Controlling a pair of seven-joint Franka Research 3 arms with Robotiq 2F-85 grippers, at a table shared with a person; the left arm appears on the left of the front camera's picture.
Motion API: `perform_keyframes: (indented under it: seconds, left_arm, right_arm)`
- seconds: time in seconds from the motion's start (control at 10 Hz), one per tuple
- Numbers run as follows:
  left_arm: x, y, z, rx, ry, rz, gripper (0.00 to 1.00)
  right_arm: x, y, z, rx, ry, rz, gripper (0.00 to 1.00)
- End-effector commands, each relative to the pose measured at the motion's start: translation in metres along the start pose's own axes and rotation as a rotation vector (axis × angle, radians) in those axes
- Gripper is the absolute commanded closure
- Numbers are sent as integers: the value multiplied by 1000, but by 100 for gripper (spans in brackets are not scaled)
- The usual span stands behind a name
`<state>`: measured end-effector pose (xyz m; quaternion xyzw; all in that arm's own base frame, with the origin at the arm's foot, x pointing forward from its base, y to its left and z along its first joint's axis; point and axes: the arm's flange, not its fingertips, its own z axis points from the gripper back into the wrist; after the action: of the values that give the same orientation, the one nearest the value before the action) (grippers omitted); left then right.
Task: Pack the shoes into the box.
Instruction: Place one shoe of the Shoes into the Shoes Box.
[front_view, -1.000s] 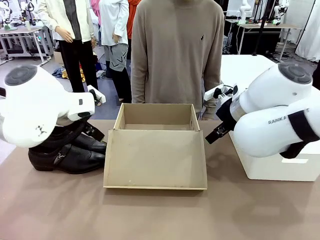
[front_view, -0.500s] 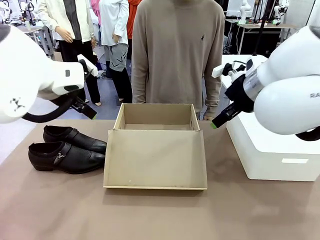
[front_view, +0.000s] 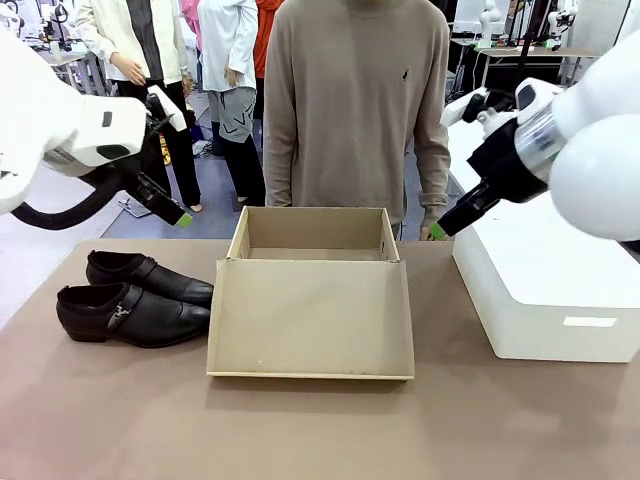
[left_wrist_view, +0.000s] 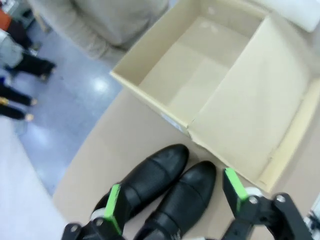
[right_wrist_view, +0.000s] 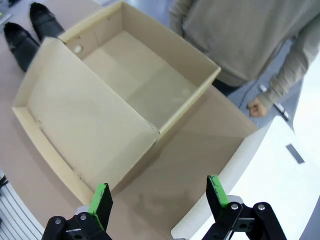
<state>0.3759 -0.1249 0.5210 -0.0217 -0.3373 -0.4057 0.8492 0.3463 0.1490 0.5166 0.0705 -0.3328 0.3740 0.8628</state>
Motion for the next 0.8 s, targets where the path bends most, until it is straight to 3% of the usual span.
perform_keyframes:
  seconds: [0.0, 0.4, 0.7]
  left_arm:
    - [-6, 21, 15, -86, -58, -91, 0]
    - [-24, 47, 30, -253, -243, -144, 0]
    - [-33, 61, 35, -284, -295, -120, 0]
  right_arm:
    - [-16, -7, 18, 119, -78, 79, 0]
    - [-33, -20, 46, 267, -216, 159, 0]
    - [-43, -29, 57, 333, -289, 165, 0]
